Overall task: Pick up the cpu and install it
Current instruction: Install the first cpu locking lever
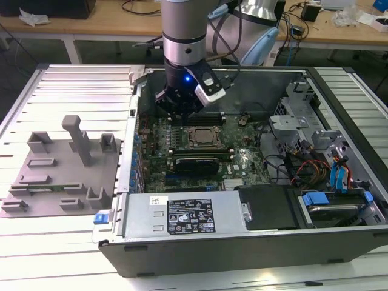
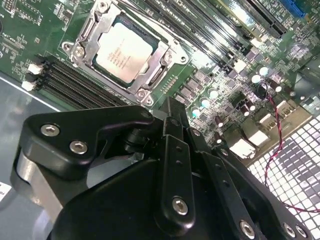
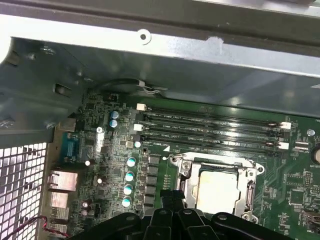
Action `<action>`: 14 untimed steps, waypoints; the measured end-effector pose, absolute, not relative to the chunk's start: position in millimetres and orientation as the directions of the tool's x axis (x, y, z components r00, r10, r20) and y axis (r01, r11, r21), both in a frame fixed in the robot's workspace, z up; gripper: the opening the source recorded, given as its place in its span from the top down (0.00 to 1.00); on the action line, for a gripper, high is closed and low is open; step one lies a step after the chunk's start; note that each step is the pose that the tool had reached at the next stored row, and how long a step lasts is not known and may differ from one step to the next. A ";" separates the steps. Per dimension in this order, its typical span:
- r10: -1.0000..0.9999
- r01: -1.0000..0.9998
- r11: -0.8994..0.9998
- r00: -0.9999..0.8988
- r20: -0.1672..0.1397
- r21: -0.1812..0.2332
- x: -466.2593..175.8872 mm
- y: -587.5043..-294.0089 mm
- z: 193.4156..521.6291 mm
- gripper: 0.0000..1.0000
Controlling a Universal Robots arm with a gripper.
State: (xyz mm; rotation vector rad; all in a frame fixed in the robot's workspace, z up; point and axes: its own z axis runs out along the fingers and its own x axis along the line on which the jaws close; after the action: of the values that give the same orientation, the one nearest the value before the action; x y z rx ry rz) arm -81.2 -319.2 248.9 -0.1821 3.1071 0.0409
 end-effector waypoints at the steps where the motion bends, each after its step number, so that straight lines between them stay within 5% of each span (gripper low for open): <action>1: -0.116 -0.117 0.993 -0.993 -0.030 0.025 -81.3 -319.2 249.0 0.89; 14: -0.116 -0.117 0.993 -0.993 -0.030 0.023 -88.7 -319.2 267.6 0.89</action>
State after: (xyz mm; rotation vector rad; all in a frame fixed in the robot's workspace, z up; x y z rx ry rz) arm -88.7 -319.2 267.6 -0.1821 3.1071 0.0386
